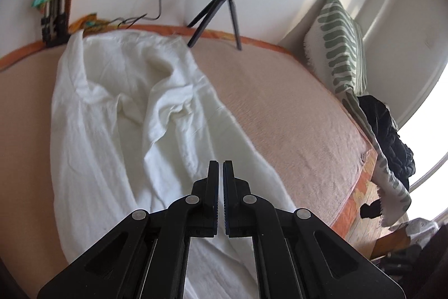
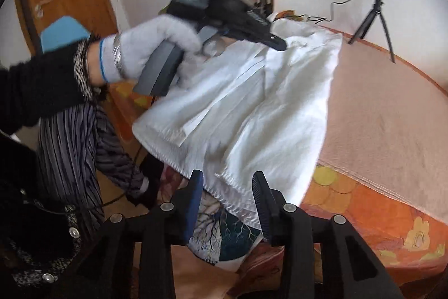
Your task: Fold small clothes
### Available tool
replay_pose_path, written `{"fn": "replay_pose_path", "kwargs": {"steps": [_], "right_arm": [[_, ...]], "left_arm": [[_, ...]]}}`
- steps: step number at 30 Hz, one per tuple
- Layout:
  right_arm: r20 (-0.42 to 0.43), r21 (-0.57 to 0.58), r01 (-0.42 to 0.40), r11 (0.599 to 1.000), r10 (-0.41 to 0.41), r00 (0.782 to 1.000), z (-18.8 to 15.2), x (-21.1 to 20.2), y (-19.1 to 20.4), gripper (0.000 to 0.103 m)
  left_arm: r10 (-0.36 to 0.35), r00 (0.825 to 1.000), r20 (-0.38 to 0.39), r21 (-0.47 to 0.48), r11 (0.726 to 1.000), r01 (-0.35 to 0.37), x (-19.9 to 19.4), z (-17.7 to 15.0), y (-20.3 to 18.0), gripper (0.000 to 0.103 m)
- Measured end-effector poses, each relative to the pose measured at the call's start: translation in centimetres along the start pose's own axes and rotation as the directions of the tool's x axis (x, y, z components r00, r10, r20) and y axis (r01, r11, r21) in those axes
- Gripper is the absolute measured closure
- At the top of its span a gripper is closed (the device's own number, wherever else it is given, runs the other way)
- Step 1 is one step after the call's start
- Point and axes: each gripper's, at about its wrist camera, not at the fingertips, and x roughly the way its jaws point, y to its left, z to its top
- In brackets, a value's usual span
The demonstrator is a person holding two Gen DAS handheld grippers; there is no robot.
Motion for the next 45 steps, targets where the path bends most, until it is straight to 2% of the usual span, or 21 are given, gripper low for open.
{"fn": "replay_pose_path", "kwargs": {"steps": [2,4,7,9,11,12,13,15,16,18,20,22,26,27,28,30,32,37,40,42,45], "right_arm": [[-0.002,0.142,0.049,0.989,-0.049,0.999,0.1,-0.1,-3.3,0.061],[-0.051,0.248,0.074,0.966,-0.063,0.997,-0.2,1.2,-6.2,0.061],[-0.094,0.388,-0.051,0.92,0.095,0.991,-1.0,2.9,-8.5,0.057],[-0.076,0.412,-0.094,0.906,0.137,0.988,-1.1,3.0,-8.8,0.05],[-0.087,0.407,-0.074,0.911,0.119,0.989,-1.1,3.0,-8.3,0.051],[-0.095,0.388,-0.059,0.92,0.103,0.99,-1.1,3.0,-7.9,0.058],[-0.103,0.372,-0.062,0.926,0.108,0.989,-1.0,3.3,-7.5,0.077],[-0.115,0.369,-0.106,0.923,0.159,0.981,-1.1,3.8,-6.8,0.093],[-0.115,0.354,-0.096,0.93,0.145,0.983,-1.0,3.9,-6.4,0.1],[-0.101,0.354,-0.106,0.929,0.15,0.984,-1.3,3.3,-6.2,0.102],[-0.081,0.377,-0.123,0.918,0.165,0.983,-1.7,2.3,-6.7,0.102],[-0.095,0.396,-0.106,0.912,0.155,0.983,-2.0,2.4,-7.1,0.102],[-0.13,0.344,-0.078,0.936,0.13,0.983,-1.5,2.4,-7.1,0.096],[-0.127,0.337,-0.088,0.937,0.138,0.982,-1.4,2.2,-7.0,0.092],[-0.126,0.329,-0.095,0.94,0.144,0.982,-1.3,1.9,-7.0,0.078],[-0.115,0.311,-0.083,0.947,0.124,0.986,-1.0,1.5,-6.9,0.063],[-0.124,0.302,-0.073,0.951,0.115,0.986,-0.7,1.3,-7.1,0.063],[-0.15,0.316,-0.039,0.948,0.091,0.985,-0.2,1.5,-8.5,0.064],[-0.167,0.359,-0.078,0.93,0.147,0.975,-0.4,2.2,-9.9,0.064],[-0.176,0.388,-0.089,0.918,0.169,0.97,-0.7,2.7,-10.6,0.066],[-0.173,0.42,-0.123,0.899,0.213,0.962,-0.4,3.3,-10.7,0.069]], "left_arm": [[-0.023,1.0,-0.012,0.023,0.999,0.023,1.0,0.3,-1.1,0.102],[-0.056,0.997,-0.047,0.02,0.998,0.057,2.6,0.3,-1.7,0.102],[-0.069,0.994,-0.088,0.058,0.996,0.074,4.3,-0.2,-3.1,0.102],[-0.075,0.992,-0.104,0.094,0.992,0.085,4.8,-0.4,-3.9,0.102],[-0.073,0.991,-0.115,0.115,0.99,0.086,5.2,-0.6,-4.3,0.102],[-0.068,0.99,-0.126,0.118,0.99,0.083,5.5,-0.7,-4.3,0.102],[-0.063,0.989,-0.133,0.116,0.99,0.079,5.8,-0.9,-4.2,0.102],[-0.053,0.987,-0.151,0.115,0.991,0.071,6.5,-1.3,-4.0,0.102],[-0.053,0.985,-0.163,0.114,0.991,0.072,6.9,-1.5,-3.9,0.102],[-0.062,0.979,-0.196,0.113,0.99,0.085,7.7,-2.1,-3.9,0.102],[-0.064,0.982,-0.179,0.125,0.988,0.087,7.5,-2.7,-4.0,0.102],[-0.075,0.977,-0.202,0.113,0.989,0.1,7.1,-2.7,-4.0,0.102],[-0.093,0.97,-0.225,0.114,0.986,0.121,4.3,-4.0,-4.4,0.101],[-0.092,0.972,-0.216,0.14,0.982,0.124,2.9,-4.3,-4.8,0.101],[-0.078,0.977,-0.198,0.162,0.98,0.112,1.5,-4.6,-4.9,0.1],[-0.084,0.983,-0.163,0.148,0.983,0.108,-1.7,-5.2,-4.4,0.093],[-0.077,0.989,-0.123,0.1,0.991,0.09,-5.0,-6.0,-3.2,0.093],[0.039,0.997,-0.069,0.026,0.999,-0.038,-11.3,-9.9,1.0,0.093],[0.079,0.993,-0.089,-0.025,0.996,-0.082,-12.2,-12.3,3.1,0.093],[0.09,0.99,-0.108,-0.006,0.996,-0.092,-11.7,-13.4,3.4,0.093],[0.06,0.988,-0.142,0.003,0.998,-0.061,-10.2,-15.1,3.1,0.093]]}}
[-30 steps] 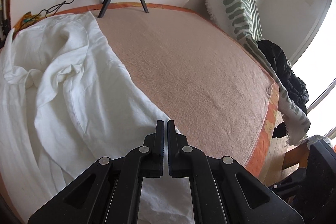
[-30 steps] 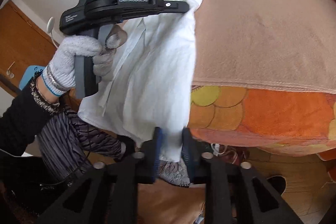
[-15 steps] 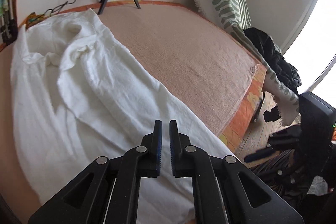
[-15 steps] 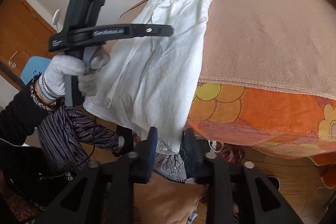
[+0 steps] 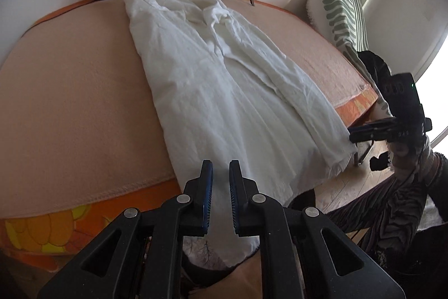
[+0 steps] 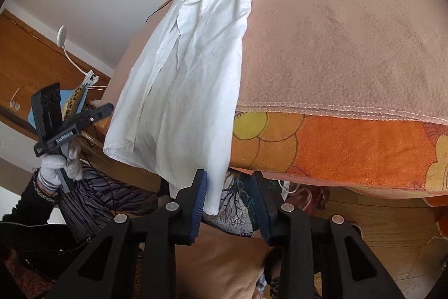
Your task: Fold small clothes
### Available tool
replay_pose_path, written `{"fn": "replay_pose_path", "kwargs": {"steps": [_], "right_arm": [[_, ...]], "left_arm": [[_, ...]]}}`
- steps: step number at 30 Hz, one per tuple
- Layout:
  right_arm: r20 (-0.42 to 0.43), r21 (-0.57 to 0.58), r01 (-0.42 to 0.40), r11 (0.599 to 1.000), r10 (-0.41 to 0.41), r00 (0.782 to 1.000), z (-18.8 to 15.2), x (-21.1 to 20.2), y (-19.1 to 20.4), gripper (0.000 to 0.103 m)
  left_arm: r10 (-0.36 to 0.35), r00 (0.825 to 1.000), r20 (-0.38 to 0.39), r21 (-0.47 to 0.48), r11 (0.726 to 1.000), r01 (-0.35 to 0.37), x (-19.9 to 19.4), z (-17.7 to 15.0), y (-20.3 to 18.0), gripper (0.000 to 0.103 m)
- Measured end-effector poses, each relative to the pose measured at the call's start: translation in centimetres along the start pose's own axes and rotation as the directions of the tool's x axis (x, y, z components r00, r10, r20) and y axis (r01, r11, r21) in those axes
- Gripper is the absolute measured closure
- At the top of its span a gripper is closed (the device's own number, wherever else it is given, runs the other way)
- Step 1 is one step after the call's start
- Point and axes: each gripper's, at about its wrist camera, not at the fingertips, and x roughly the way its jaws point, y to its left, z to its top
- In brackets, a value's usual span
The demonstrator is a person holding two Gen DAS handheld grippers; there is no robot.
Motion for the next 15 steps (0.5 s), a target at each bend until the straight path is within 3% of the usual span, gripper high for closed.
{"fn": "replay_pose_path", "kwargs": {"steps": [5,10,13,15], "right_arm": [[-0.048,-0.062,-0.013,0.998,0.01,0.999,0.3,1.0,1.5,0.07],[-0.086,-0.049,-0.027,0.998,0.022,0.996,0.3,1.9,1.2,0.065],[-0.093,-0.027,-0.071,0.997,0.068,0.993,0.4,2.2,0.7,0.063],[-0.097,-0.002,-0.104,0.995,0.104,0.99,0.4,2.4,0.2,0.063]], "left_arm": [[-0.019,1.0,0.021,0.064,0.998,0.018,0.5,-1.8,-1.5,0.093],[-0.071,0.996,-0.055,0.054,0.996,0.073,-0.1,-2.4,-1.3,0.092],[-0.076,0.996,-0.052,-0.07,0.995,0.073,-1.8,-3.1,0.7,0.079],[-0.063,0.998,-0.032,-0.133,0.989,0.058,-2.7,-3.4,2.1,0.058]]}}
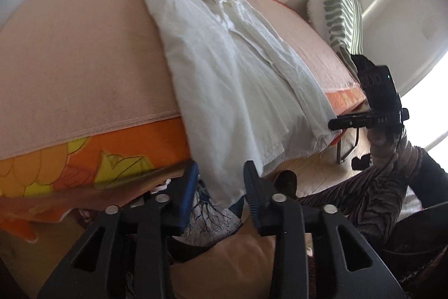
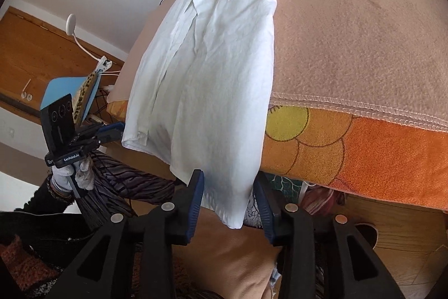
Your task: Fold small clothes
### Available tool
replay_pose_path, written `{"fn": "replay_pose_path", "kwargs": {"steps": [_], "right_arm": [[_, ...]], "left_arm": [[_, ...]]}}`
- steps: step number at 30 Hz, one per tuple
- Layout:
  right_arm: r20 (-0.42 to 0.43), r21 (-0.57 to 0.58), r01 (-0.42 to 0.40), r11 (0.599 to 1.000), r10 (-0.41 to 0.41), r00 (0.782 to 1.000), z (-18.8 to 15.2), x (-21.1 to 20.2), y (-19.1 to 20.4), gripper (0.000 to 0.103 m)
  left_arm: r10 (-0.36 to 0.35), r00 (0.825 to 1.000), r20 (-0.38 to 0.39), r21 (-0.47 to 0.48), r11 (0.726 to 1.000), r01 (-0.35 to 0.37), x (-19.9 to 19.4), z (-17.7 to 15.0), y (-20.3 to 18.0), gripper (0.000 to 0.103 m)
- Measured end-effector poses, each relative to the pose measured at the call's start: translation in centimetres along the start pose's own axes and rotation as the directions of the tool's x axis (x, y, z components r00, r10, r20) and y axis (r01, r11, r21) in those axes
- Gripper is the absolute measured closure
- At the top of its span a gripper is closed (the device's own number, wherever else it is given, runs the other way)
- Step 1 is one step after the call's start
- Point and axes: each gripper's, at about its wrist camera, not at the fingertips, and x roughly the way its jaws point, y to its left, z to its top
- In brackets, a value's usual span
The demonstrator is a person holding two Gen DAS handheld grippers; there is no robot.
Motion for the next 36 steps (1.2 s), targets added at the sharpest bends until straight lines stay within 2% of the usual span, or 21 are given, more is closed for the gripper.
{"fn": "replay_pose_path", "kwargs": {"steps": [2,3,8,10,13,14,15,18,21,27,36], "right_arm": [[-0.007,-0.002,-0.022,1.0,0.022,1.0,0.2,0.3,0.0,0.063],[-0.011,-0.004,-0.03,1.0,0.03,0.999,0.3,0.4,0.0,0.064],[-0.034,-0.007,-0.074,0.997,0.073,0.997,1.0,0.9,0.6,0.07],[-0.038,-0.019,-0.088,0.996,0.087,0.995,1.2,0.9,1.1,0.078],[-0.039,-0.006,-0.106,0.994,0.106,0.994,1.3,0.8,1.6,0.086],[-0.038,0.004,-0.112,0.994,0.112,0.993,1.3,0.7,1.7,0.087],[-0.033,0.013,-0.123,0.992,0.123,0.992,1.2,0.6,1.8,0.089],[-0.004,0.025,-0.143,0.989,0.143,0.99,1.3,0.0,2.3,0.093],[0.032,0.032,-0.175,0.984,0.174,0.984,1.6,-0.8,2.9,0.094],[0.092,0.006,-0.202,0.979,0.2,0.975,3.7,-1.9,4.3,0.095],[0.197,0.006,-0.183,0.983,0.179,0.964,10.4,-3.2,4.1,0.095]], "left_arm": [[0.016,1.0,0.007,-0.046,0.999,-0.015,-0.1,-0.2,1.1,0.051],[0.006,1.0,-0.006,-0.072,0.997,-0.007,0.2,-0.2,1.6,0.051],[-0.102,0.994,-0.044,-0.2,0.976,0.092,2.1,-0.2,3.2,0.051],[-0.152,0.987,-0.049,-0.228,0.964,0.137,2.6,-0.6,3.4,0.051],[-0.245,0.968,-0.059,-0.285,0.933,0.219,3.3,-0.9,3.5,0.063],[-0.272,0.961,-0.056,-0.298,0.923,0.244,3.4,-1.0,3.5,0.084],[-0.277,0.959,-0.054,-0.309,0.918,0.248,3.5,-1.0,3.4,0.09],[-0.31,0.95,-0.032,-0.334,0.899,0.282,3.1,-0.7,3.2,0.096],[-0.337,0.941,0.001,-0.341,0.885,0.317,2.3,0.3,2.8,0.097],[-0.359,0.93,0.072,-0.301,0.882,0.364,0.5,4.2,2.1,0.098],[-0.318,0.933,0.167,-0.248,0.903,0.351,0.4,11.4,3.1,0.098]]}}
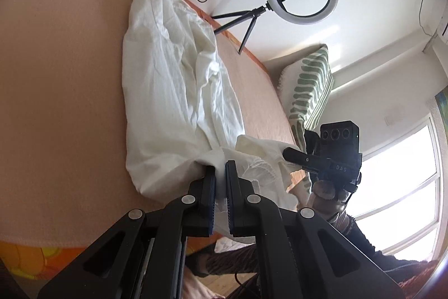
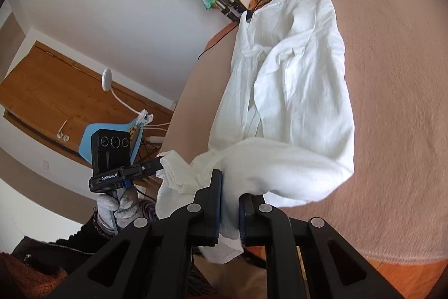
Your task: Fold small clothes
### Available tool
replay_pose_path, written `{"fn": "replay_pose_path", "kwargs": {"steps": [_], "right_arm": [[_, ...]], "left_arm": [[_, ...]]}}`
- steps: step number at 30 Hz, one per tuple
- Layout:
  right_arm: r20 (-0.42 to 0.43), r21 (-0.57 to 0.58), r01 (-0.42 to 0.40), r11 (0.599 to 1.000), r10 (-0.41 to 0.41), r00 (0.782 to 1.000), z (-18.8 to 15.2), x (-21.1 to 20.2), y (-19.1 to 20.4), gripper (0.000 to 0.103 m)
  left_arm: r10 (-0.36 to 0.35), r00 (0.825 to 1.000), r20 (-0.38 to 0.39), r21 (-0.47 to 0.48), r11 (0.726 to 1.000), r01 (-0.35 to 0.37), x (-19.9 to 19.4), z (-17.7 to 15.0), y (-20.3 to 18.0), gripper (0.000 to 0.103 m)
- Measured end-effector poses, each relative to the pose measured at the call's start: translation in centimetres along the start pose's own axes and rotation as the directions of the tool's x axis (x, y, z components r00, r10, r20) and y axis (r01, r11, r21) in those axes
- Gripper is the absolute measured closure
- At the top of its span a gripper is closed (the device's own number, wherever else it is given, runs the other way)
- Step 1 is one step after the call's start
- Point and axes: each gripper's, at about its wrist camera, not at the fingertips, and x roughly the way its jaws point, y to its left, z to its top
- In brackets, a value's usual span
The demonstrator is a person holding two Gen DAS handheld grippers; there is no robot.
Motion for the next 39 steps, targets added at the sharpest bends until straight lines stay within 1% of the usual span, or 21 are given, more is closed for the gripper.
{"fn": "replay_pose_path", "kwargs": {"steps": [4,9,12,16,17,19,20,21,22,24,25,27,28,30,32,33,34,35,36,38,39], "right_arm": [[0.027,0.05,0.041,0.998,-0.042,0.999,3.5,1.2,-1.4,0.095],[0.021,0.143,0.106,0.984,-0.11,0.994,6.7,3.4,-4.4,0.095],[0.017,0.202,0.112,0.973,-0.118,0.993,7.5,4.3,-6.4,0.095],[0.012,0.273,0.08,0.959,-0.087,0.996,7.9,4.6,-8.2,0.088],[0.014,0.283,0.067,0.957,-0.074,0.997,8.1,4.6,-8.4,0.085],[0.035,0.284,0.043,0.958,-0.055,0.998,8.3,3.9,-8.4,0.066],[0.053,0.273,0.031,0.962,-0.047,0.997,8.5,3.4,-8.1,0.063],[0.069,0.259,0.02,0.966,-0.039,0.997,8.6,2.8,-7.8,0.056],[0.088,0.245,0.005,0.969,-0.027,0.996,8.5,2.0,-7.6,0.049],[0.124,0.22,0.005,0.976,-0.033,0.992,8.1,0.4,-7.3,0.049],[0.138,0.185,0.041,0.982,-0.068,0.988,7.9,-0.3,-7.0,0.05],[0.149,0.069,0.182,0.981,-0.191,0.97,7.5,-1.1,-5.8,0.05],[0.148,0.024,0.228,0.973,-0.229,0.962,7.2,-1.1,-5.3,0.05],[0.132,-0.029,0.267,0.963,-0.261,0.956,6.9,-0.3,-5.1,0.05],[0.112,-0.056,0.313,0.948,-0.305,0.946,6.8,1.0,-5.3,0.05],[0.097,-0.068,0.319,0.945,-0.312,0.945,6.9,1.8,-5.4,0.051],[0.079,-0.079,0.318,0.945,-0.312,0.947,6.9,2.4,-5.6,0.055],[0.07,-0.089,0.323,0.942,-0.318,0.945,7.1,2.9,-5.6,0.057],[0.067,-0.096,0.333,0.938,-0.328,0.942,7.2,3.4,-5.6,0.061],[0.074,-0.096,0.35,0.932,-0.344,0.936,7.4,3.9,-5.6,0.073],[0.081,-0.094,0.357,0.929,-0.351,0.933,7.3,4.0,-5.5,0.086]], "left_arm": [[0.029,0.999,0.024,-0.008,1.0,-0.029,0.9,3.0,1.3,0.098],[0.09,0.995,0.034,-0.027,0.996,-0.09,2.6,5.7,3.5,0.098],[0.113,0.993,0.025,-0.041,0.993,-0.112,3.6,6.7,4.9,0.098],[0.131,0.991,0.021,-0.015,0.991,-0.13,4.3,7.4,5.1,0.094],[0.127,0.992,0.021,-0.006,0.992,-0.127,4.1,7.5,4.8,0.09],[0.129,0.991,0.035,0.016,0.991,-0.13,3.3,7.8,4.1,0.076],[0.14,0.988,0.066,0.032,0.989,-0.143,2.7,7.9,3.8,0.059],[0.145,0.984,0.107,0.044,0.988,-0.15,1.7,8.0,3.5,0.05],[0.142,0.981,0.135,0.053,0.987,-0.15,1.0,8.1,3.4,0.049],[0.15,0.978,0.147,0.075,0.984,-0.163,-0.1,8.0,3.4,0.049],[0.166,0.975,0.147,0.088,0.98,-0.18,-0.4,7.8,3.5,0.049],[0.194,0.972,0.133,0.109,0.972,-0.209,-0.4,7.2,4.0,0.049],[0.208,0.971,0.114,0.107,0.97,-0.221,0.0,6.9,4.4,0.049],[0.22,0.973,0.075,0.081,0.971,-0.226,0.8,6.4,5.5,0.049],[0.205,0.978,0.041,0.059,0.977,-0.207,1.8,6.0,6.1,0.052],[0.196,0.98,0.027,0.059,0.979,-0.197,2.3,6.0,6.1,0.052],[0.189,0.982,0.014,0.063,0.98,-0.189,2.9,6.0,6.1,0.052],[0.192,0.981,0.011,0.061,0.979,-0.193,3.3,6.0,6.0,0.056],[0.192,0.981,0.011,0.059,0.98,-0.192,3.6,6.1,6.0,0.071],[0.187,0.982,0.011,0.06,0.98,-0.188,4.1,6.3,5.7,0.087],[0.191,0.981,0.019,0.078,0.978,-0.192,4.2,6.4,5.3,0.089]]}}
